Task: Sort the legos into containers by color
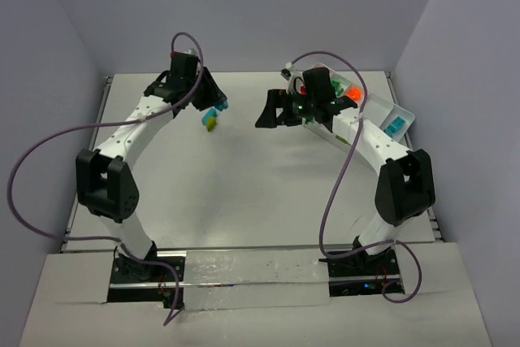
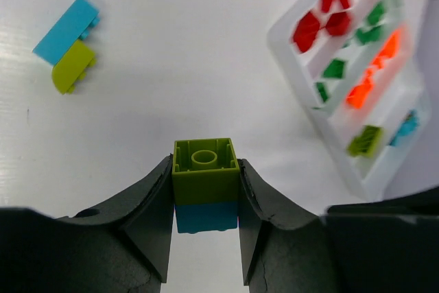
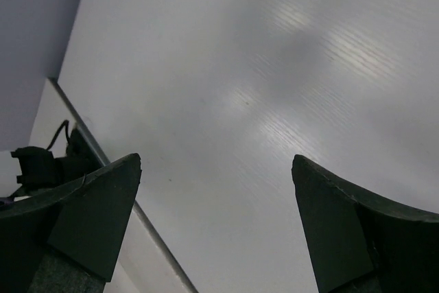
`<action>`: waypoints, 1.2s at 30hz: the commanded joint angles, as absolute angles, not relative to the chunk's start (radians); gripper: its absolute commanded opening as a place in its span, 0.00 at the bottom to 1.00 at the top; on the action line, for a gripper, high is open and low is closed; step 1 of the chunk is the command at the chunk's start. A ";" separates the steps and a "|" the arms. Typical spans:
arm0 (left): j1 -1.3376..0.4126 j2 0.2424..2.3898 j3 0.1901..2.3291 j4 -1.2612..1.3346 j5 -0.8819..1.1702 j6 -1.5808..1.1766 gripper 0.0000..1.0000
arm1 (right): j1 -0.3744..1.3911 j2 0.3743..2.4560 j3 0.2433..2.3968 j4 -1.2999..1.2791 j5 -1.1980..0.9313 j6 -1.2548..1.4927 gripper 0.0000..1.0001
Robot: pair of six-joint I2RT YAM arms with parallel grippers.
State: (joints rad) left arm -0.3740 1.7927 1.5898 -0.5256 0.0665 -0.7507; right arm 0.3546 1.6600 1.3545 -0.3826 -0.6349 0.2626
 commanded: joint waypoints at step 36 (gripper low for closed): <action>-0.325 1.576 1.458 -0.314 0.386 -1.101 0.11 | 0.606 1.756 1.632 -0.157 -0.304 0.442 0.37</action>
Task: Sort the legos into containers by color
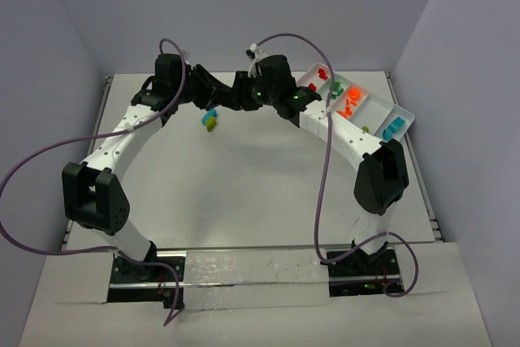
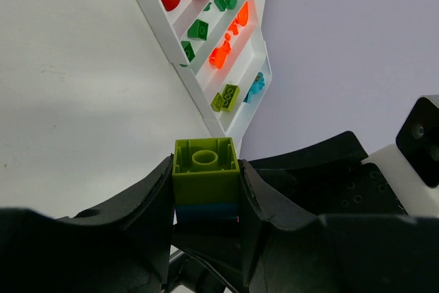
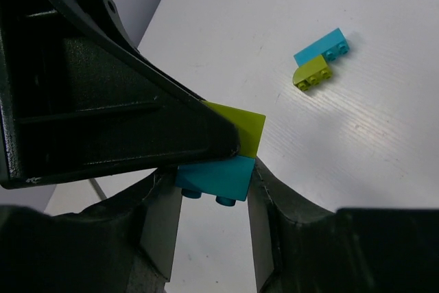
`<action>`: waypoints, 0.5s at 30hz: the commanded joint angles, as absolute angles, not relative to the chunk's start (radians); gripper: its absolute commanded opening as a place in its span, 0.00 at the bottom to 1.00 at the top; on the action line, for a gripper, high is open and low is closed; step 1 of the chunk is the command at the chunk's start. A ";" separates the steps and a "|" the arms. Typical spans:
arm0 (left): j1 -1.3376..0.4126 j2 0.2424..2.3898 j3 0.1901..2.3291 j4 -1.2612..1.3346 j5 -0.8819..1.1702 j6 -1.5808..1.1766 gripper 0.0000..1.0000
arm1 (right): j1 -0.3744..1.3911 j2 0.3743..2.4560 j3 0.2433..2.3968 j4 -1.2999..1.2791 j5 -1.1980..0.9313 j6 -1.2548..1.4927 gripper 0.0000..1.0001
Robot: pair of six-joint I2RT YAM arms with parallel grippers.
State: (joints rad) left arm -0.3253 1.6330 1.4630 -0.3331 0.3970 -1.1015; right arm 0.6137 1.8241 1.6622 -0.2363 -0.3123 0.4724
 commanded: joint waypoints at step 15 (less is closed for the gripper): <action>-0.164 1.563 1.456 -0.339 0.558 -0.791 0.99 | 0.510 1.601 1.401 -0.117 -0.758 0.255 0.00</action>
